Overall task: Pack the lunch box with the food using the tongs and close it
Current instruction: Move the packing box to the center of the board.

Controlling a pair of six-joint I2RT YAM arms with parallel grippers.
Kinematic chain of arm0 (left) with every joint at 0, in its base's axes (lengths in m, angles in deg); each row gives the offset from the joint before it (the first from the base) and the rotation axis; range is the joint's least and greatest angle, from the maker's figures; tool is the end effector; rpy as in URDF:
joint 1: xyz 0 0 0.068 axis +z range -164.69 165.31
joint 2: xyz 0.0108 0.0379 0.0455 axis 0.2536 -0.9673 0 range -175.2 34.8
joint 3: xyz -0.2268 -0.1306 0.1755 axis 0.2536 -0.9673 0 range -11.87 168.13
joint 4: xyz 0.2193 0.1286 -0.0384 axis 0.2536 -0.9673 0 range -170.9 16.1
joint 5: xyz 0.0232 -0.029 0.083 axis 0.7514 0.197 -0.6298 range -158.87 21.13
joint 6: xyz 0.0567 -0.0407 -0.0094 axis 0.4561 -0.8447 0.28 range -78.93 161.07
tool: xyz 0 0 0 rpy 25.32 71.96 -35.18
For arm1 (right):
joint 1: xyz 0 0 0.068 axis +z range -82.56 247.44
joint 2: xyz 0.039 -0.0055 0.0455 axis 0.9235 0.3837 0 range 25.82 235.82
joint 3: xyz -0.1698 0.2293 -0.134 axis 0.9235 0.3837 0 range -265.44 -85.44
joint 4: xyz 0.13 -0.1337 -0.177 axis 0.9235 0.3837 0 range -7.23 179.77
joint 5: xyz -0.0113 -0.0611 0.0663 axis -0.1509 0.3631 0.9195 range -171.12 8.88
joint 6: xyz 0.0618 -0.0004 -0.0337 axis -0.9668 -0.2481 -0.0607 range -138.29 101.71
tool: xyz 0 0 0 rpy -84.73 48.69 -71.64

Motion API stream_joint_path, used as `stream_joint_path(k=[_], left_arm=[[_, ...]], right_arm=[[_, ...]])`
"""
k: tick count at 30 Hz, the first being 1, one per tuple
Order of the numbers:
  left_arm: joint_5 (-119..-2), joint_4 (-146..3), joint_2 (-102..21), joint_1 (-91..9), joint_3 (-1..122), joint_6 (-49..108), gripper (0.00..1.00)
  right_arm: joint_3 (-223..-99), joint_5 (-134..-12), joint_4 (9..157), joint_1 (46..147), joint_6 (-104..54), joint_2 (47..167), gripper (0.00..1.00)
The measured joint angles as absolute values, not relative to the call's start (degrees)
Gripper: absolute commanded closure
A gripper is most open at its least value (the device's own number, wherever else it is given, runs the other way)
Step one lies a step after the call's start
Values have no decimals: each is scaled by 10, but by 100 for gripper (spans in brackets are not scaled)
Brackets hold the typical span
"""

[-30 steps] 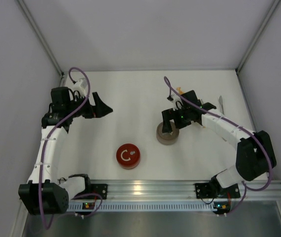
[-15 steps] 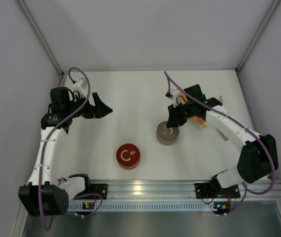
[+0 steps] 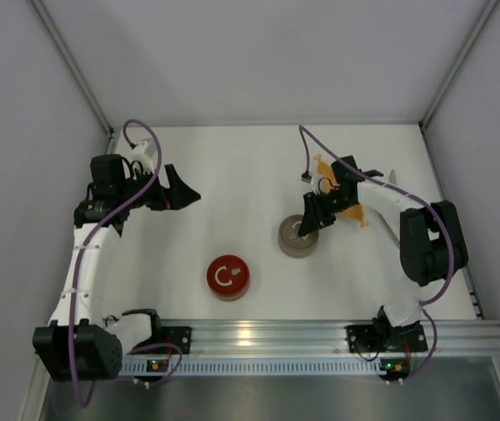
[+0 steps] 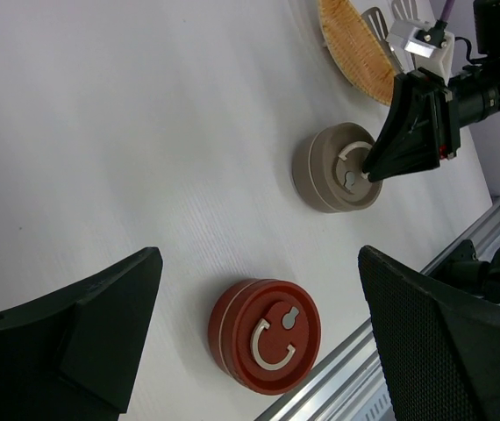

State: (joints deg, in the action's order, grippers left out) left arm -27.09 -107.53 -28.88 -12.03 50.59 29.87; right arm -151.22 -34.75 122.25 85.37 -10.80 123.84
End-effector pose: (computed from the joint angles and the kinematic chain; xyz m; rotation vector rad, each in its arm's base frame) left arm 0.2228 -0.0281 0.3772 0.1611 2.1225 -0.8758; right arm 0.3049 0.1425 0.2327 -0.7661 2.5614 1.1769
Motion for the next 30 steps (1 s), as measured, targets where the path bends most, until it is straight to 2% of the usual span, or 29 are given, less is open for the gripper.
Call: stream_joint_path(k=[2,6,9,12,18,25,30], left_arm=[[-270,-1075,-293,-120,506,299,2],[-267,-1074,-300,-120,505,299,2],[-265,-1074,-303,-120,503,299,2],[-263,-1074,-304,-120,503,301,2],[-241,-1075,-304,-120,503,322,2],[-156,-1101,-315,-120,505,384,2],[-135,-1121,-332,-120,506,409,2]], right_arm=[[-1512,-333,1223,825,-107,1258,74],[-1517,-293,1243,792,-102,1275,65],[-1527,-289,1257,789,-87,1276,54],[-1548,-288,1279,789,-66,1276,47],[-1631,-299,1315,789,-22,1274,45],[-1713,-370,1331,792,39,1296,45],[-1720,-417,1334,796,69,1340,45]])
